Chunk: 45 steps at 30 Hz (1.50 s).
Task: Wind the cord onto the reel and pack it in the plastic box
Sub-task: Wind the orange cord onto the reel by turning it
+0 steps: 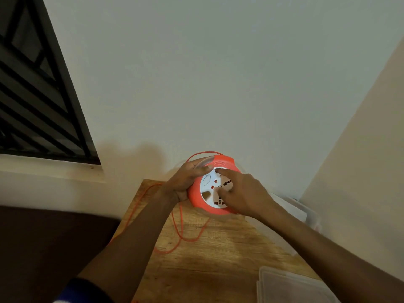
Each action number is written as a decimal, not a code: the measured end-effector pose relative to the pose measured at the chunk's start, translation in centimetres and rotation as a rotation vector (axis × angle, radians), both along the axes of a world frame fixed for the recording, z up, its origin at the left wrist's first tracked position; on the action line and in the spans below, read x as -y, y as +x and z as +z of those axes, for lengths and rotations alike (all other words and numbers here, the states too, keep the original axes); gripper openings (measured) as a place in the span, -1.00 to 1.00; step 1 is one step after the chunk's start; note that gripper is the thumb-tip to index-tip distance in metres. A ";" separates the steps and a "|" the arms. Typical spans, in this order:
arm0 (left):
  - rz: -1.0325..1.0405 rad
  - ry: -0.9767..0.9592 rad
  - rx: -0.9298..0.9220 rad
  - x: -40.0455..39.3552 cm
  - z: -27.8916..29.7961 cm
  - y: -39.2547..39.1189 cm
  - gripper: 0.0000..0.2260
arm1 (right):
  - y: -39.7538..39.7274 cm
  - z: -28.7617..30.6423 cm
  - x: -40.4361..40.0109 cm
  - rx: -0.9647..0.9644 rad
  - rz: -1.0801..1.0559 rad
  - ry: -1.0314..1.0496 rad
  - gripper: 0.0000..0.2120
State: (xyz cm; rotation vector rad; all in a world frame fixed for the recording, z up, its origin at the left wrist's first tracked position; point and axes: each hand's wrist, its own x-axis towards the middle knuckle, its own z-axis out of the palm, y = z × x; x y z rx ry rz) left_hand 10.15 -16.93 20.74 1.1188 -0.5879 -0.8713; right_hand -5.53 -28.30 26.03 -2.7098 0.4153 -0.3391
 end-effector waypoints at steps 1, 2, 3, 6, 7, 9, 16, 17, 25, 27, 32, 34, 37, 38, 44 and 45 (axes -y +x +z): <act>-0.008 0.005 0.014 -0.1 0.1 0.0 -0.46 | -0.2 0.1 -0.1 -0.033 0.019 0.019 -0.48; -0.018 0.003 0.016 -0.2 0.1 0.0 -0.48 | -0.3 0.1 -0.3 -0.061 0.035 -0.024 -0.43; -0.025 -0.008 0.008 -0.3 0.1 -0.1 -0.52 | -0.5 0.0 -0.4 -0.077 0.048 -0.132 -0.40; -0.021 -0.017 -0.003 -0.4 0.5 -0.1 -0.68 | -0.8 -0.2 -0.7 -0.040 0.095 -0.536 -0.42; -0.020 -0.005 0.000 -0.4 0.6 -0.1 -0.70 | -0.8 0.0 -0.6 -0.019 0.137 -0.589 -0.46; -0.020 0.008 0.018 -0.5 0.7 -0.1 -0.74 | -0.9 0.3 -0.4 -0.019 0.227 -0.609 -0.51; 0.000 0.007 0.021 -0.6 0.2 0.1 -0.73 | -1.3 0.2 -0.4 -0.140 0.378 -0.691 -0.56; 0.002 0.014 0.017 -0.6 0.2 0.1 -0.70 | -1.3 0.4 -0.4 -0.147 0.383 -0.714 -0.58; -0.012 0.051 0.070 -0.4 0.8 -0.2 -0.74 | -0.8 1.1 -0.6 -0.125 0.395 -0.833 -0.56; -0.010 0.047 0.064 -0.4 0.8 -0.2 -0.75 | -1.0 1.0 -0.8 -0.138 0.402 -0.842 -0.59; -0.006 0.055 0.060 -0.4 0.2 -0.3 -0.74 | -1.3 0.2 -1.3 -0.160 0.366 -0.859 -0.53; 0.002 0.063 0.062 -0.4 0.1 -0.3 -0.76 | -1.2 0.2 -1.6 -0.164 0.348 -0.865 -0.53; 0.003 0.071 0.073 -0.7 0.5 -0.5 -0.78 | -1.3 0.2 -1.9 -0.170 0.333 -0.883 -0.52; -0.001 0.068 0.078 -0.7 0.6 -0.5 -0.77 | -1.3 0.1 -1.9 -0.167 0.328 -0.891 -0.51; 0.007 0.032 0.035 -0.6 0.4 -0.5 -0.63 | -0.9 -0.5 -2.2 -0.157 0.158 -0.808 -0.37; 0.015 0.037 0.035 -0.7 0.3 -0.5 -0.63 | -0.7 -0.5 -2.2 -0.157 0.127 -0.802 -0.33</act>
